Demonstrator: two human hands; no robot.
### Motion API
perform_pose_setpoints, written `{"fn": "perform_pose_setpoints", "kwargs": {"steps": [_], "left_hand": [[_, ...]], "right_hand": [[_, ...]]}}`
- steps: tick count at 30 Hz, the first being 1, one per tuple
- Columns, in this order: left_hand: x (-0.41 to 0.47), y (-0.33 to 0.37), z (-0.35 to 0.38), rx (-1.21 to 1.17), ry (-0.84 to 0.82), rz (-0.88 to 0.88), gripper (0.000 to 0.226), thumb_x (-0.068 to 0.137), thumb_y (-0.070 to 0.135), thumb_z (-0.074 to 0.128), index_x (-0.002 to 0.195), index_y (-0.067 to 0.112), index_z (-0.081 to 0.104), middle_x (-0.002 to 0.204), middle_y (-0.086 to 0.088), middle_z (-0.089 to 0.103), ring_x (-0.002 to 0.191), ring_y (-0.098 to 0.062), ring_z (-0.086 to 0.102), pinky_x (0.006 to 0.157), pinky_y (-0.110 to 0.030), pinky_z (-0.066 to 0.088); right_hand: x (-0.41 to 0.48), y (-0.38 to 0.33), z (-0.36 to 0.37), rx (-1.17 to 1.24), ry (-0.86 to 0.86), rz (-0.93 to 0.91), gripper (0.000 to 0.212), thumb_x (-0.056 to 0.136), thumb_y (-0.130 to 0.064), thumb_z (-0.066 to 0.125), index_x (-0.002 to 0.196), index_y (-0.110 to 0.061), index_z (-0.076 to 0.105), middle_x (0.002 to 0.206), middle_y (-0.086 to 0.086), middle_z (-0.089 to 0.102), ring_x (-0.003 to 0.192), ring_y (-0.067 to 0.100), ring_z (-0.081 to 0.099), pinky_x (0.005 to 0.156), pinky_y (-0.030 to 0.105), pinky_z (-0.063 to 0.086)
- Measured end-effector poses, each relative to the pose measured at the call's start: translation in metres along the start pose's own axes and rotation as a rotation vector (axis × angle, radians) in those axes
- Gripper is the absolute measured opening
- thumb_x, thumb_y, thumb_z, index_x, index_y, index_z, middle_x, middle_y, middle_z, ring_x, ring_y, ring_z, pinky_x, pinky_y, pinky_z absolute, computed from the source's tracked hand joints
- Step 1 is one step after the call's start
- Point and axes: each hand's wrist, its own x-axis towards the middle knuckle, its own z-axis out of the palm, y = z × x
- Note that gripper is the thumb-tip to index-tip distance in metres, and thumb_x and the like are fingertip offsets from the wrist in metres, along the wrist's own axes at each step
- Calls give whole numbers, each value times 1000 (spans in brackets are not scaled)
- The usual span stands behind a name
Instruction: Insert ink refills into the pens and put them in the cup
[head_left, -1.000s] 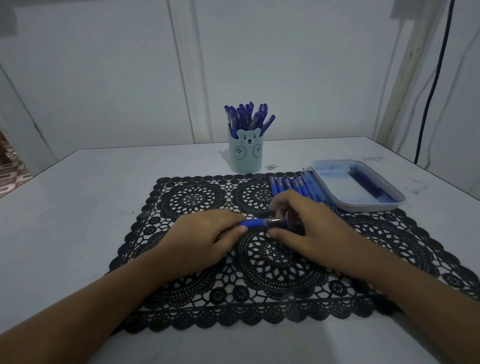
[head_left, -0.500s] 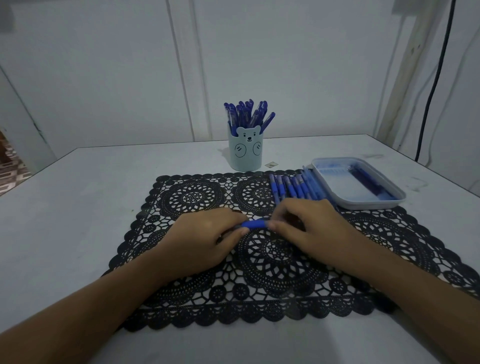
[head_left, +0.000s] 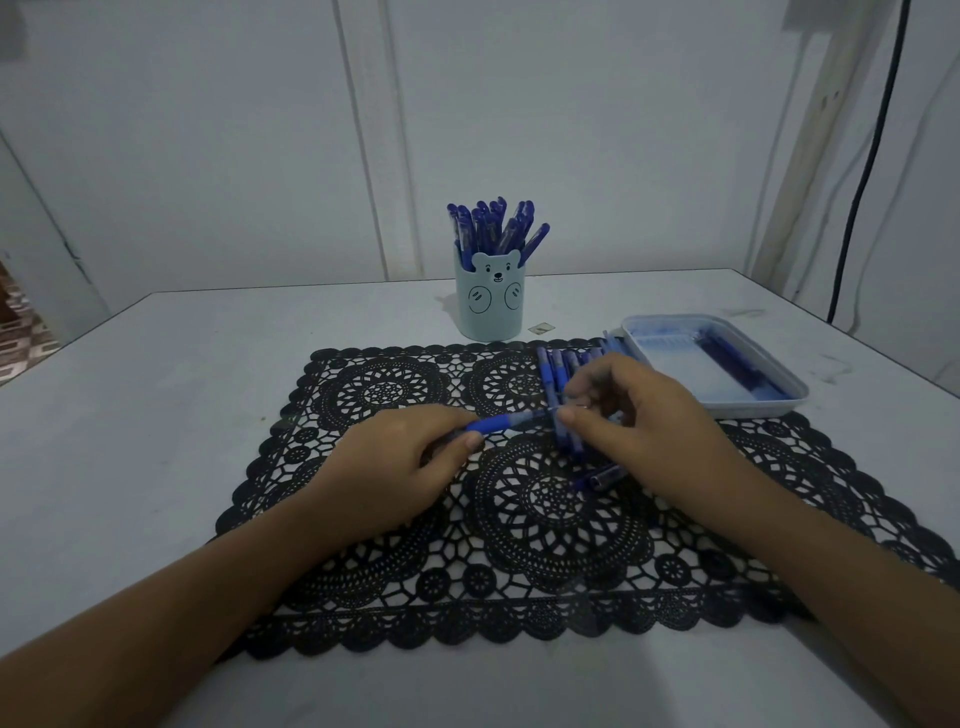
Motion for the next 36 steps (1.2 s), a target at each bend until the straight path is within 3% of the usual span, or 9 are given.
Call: {"fn": "perform_pose_setpoints", "kwargs": {"steps": [4, 8, 12, 16, 19, 22, 25, 28, 36], "left_hand": [[1, -1, 0, -47, 32, -50, 35, 87, 43, 39, 105, 26, 63, 69, 18, 56, 67, 3, 51, 52, -18, 32], [2, 2, -2, -82, 50, -76, 32, 87, 40, 40, 103, 26, 63, 65, 14, 56, 65, -4, 51, 52, -20, 35], [0, 2, -1, -50, 34, -68, 36, 86, 43, 39, 107, 26, 63, 76, 14, 61, 72, -4, 53, 59, -26, 44], [0, 0, 0, -36, 27, -47, 48, 84, 54, 31, 110, 27, 61, 80, 16, 62, 74, 1, 53, 59, -21, 43], [0, -1, 0, -38, 36, -41, 47, 84, 53, 32, 110, 27, 62, 78, 18, 60, 74, 2, 52, 56, -18, 37], [0, -1, 1, -33, 44, -31, 48, 83, 53, 31, 109, 28, 62, 77, 15, 61, 74, 1, 52, 55, -17, 37], [0, -1, 1, 1, 40, -19, 51, 81, 56, 26, 108, 29, 61, 78, 12, 61, 74, -4, 52, 54, -15, 37], [-1, 2, 2, 66, 21, 18, 52, 82, 56, 24, 109, 30, 60, 79, 16, 60, 70, -3, 52, 56, -15, 39], [0, -1, 0, -19, 72, -32, 41, 85, 52, 35, 102, 27, 63, 73, 10, 60, 70, -6, 52, 54, -25, 43]], "right_hand": [[0, -2, -5, -127, -45, -9, 12, 82, -29, 62, 74, -35, 55, 73, -12, 61, 66, -5, 54, 59, 7, 41], [-5, -5, 2, -285, -232, -74, 9, 84, -27, 61, 87, -36, 60, 87, -23, 56, 81, -5, 52, 76, 14, 42], [-7, -2, 13, -380, -282, -65, 20, 85, -28, 60, 105, -31, 59, 93, -25, 48, 97, 2, 46, 97, 36, 38], [-7, -3, 14, -389, -286, -57, 24, 83, -35, 61, 106, -34, 57, 94, -23, 51, 97, 5, 46, 98, 41, 36], [-5, -2, 9, -379, -276, -60, 23, 83, -38, 60, 105, -33, 58, 96, -19, 54, 96, 5, 48, 94, 34, 39], [-2, -1, 3, -273, -73, -35, 8, 88, -25, 54, 92, -28, 60, 83, -18, 58, 77, -2, 53, 71, 8, 40], [-1, -4, 2, -111, 92, -9, 11, 87, -27, 54, 98, -31, 54, 84, -16, 57, 76, 1, 54, 66, 8, 41], [-2, -6, 8, -158, -46, -63, 29, 84, -32, 59, 113, -31, 58, 93, -19, 59, 81, -4, 54, 73, 8, 42], [9, 4, -19, 111, 107, 149, 15, 88, -11, 54, 78, -21, 58, 71, -3, 56, 59, 4, 50, 55, 15, 45]]}}
